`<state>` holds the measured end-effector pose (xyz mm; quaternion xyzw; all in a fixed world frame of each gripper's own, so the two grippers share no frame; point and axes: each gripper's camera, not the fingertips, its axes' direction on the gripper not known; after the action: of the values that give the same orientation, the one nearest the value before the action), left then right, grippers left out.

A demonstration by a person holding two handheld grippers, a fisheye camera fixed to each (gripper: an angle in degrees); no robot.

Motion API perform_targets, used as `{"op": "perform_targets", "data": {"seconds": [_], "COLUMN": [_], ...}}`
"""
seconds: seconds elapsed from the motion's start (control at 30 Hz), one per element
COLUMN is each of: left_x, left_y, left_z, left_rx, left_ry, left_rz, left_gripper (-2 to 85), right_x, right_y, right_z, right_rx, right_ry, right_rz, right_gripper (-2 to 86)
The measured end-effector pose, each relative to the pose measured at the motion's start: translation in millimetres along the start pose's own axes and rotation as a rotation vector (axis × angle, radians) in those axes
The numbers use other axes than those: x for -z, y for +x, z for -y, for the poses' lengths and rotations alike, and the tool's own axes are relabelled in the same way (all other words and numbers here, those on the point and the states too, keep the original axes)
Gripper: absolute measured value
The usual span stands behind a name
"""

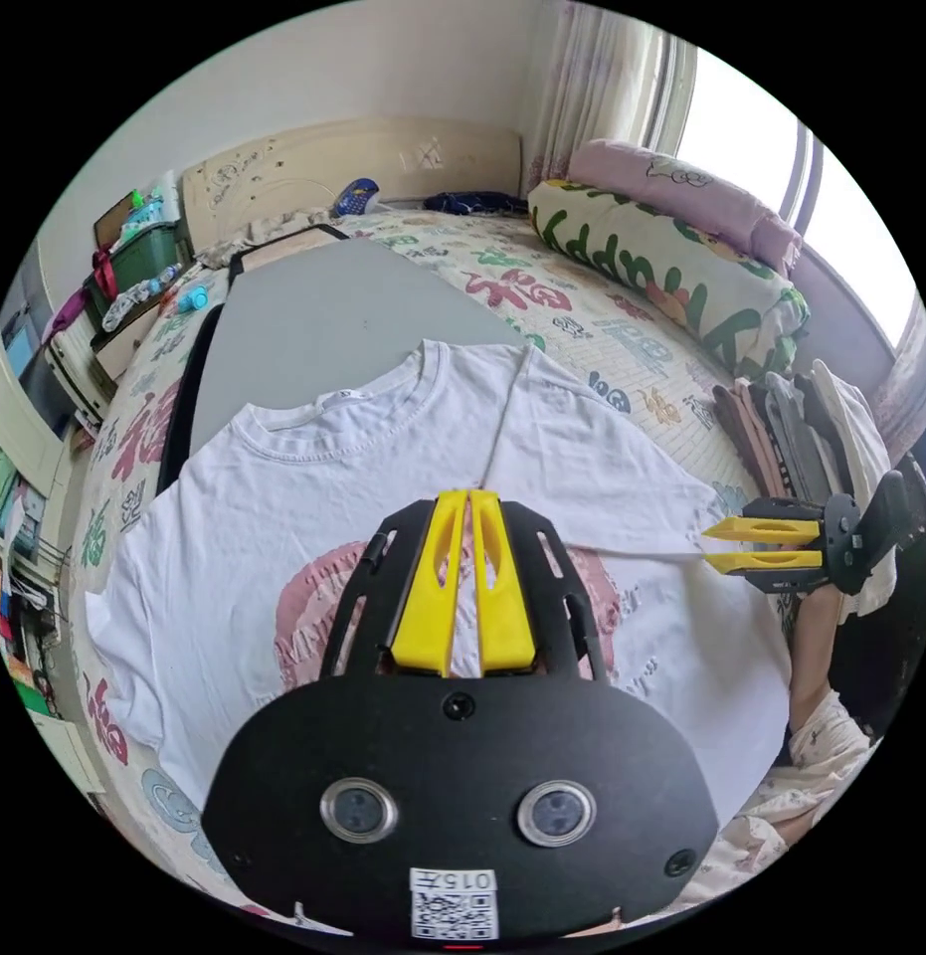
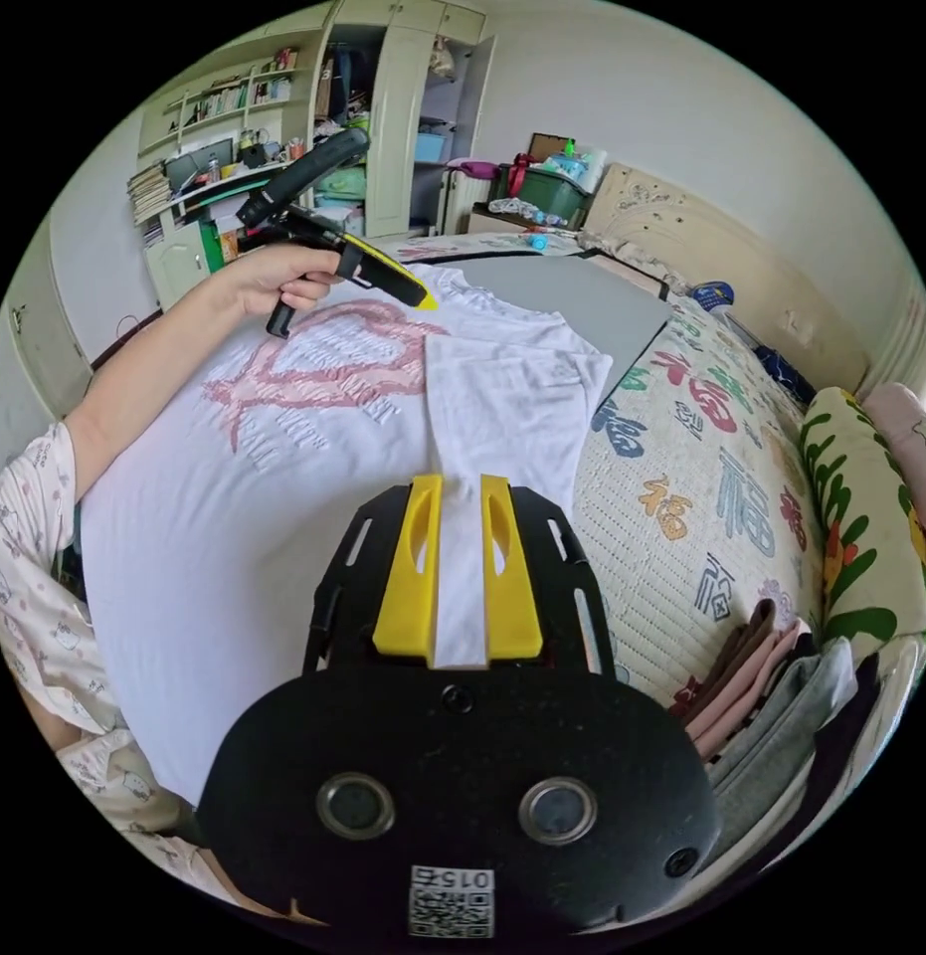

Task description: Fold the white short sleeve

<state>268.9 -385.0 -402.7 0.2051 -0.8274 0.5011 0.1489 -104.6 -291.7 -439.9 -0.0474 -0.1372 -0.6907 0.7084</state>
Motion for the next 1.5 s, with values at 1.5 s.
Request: {"op": "perform_targets", "data": {"seconds": [1.5], "left_x": [-125.5], "left_y": [-274.3], "left_z": [-793.4], "left_rx": [0.888], "left_ry": [0.314], "left_rz": [-0.322], "left_gripper": [2.6], "right_x": [-15.4], "right_y": [-159.3], "right_z": [256.9], "right_rx": [-0.027], "right_ry": [0.127], "right_rz": [-0.025], "right_gripper": [8.0]}}
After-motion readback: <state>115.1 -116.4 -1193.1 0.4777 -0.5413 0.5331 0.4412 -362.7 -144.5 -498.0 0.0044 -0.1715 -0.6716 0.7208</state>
